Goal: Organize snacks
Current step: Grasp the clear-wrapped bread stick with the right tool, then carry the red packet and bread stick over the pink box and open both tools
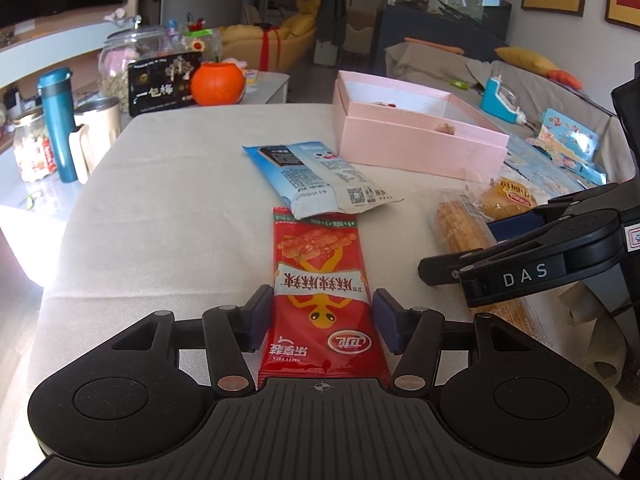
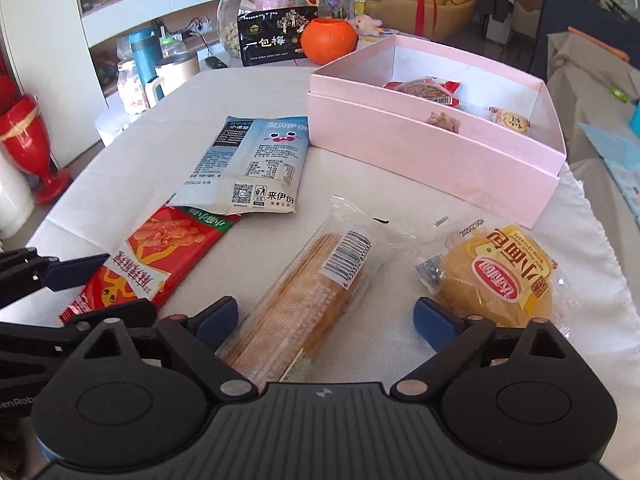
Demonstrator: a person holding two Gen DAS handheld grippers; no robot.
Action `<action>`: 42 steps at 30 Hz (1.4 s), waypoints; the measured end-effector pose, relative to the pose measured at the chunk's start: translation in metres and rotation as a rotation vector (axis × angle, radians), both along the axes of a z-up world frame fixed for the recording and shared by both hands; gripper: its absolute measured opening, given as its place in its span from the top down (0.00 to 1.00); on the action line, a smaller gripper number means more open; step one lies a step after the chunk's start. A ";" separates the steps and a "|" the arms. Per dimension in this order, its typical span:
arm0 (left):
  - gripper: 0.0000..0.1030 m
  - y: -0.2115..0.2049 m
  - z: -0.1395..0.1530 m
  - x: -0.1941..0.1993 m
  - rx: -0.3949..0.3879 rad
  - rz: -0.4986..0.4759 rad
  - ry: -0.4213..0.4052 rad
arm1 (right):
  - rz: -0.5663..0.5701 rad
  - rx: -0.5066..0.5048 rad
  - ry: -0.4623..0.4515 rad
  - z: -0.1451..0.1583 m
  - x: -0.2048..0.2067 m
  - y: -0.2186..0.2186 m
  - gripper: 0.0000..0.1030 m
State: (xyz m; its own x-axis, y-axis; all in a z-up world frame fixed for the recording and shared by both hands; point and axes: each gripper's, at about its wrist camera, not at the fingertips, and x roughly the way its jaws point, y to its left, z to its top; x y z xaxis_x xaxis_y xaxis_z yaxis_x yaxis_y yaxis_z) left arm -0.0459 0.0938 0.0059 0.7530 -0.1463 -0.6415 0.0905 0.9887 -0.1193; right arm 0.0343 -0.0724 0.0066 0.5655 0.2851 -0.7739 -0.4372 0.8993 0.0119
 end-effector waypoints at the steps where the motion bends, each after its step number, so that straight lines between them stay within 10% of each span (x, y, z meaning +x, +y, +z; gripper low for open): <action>1: 0.41 -0.001 0.000 0.000 0.004 0.000 0.002 | 0.027 0.003 -0.002 0.002 -0.002 0.000 0.19; 3: 0.40 -0.004 0.002 0.004 0.027 -0.007 0.013 | 0.068 0.004 0.009 0.009 -0.005 -0.002 0.47; 9: 0.40 -0.006 0.006 0.036 0.032 -0.009 0.066 | 0.105 -0.074 -0.002 0.018 -0.015 -0.012 0.66; 21: 0.38 -0.014 0.006 0.092 0.074 -0.019 0.122 | 0.023 0.025 0.026 0.012 -0.001 -0.045 0.60; 32: 0.52 -0.010 0.009 0.038 0.072 -0.086 0.053 | 0.030 0.019 0.035 0.023 -0.010 -0.056 0.71; 42: 0.53 -0.018 0.136 0.029 -0.121 -0.166 -0.222 | -0.082 0.212 -0.101 0.143 0.009 -0.106 0.73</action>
State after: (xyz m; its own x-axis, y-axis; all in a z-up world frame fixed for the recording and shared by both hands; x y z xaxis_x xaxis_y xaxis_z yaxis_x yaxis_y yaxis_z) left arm -0.0169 0.0759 0.1415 0.8322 -0.3445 -0.4345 0.2866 0.9380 -0.1948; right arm 0.0434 -0.1788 0.1491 0.6648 0.3848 -0.6403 -0.3711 0.9140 0.1640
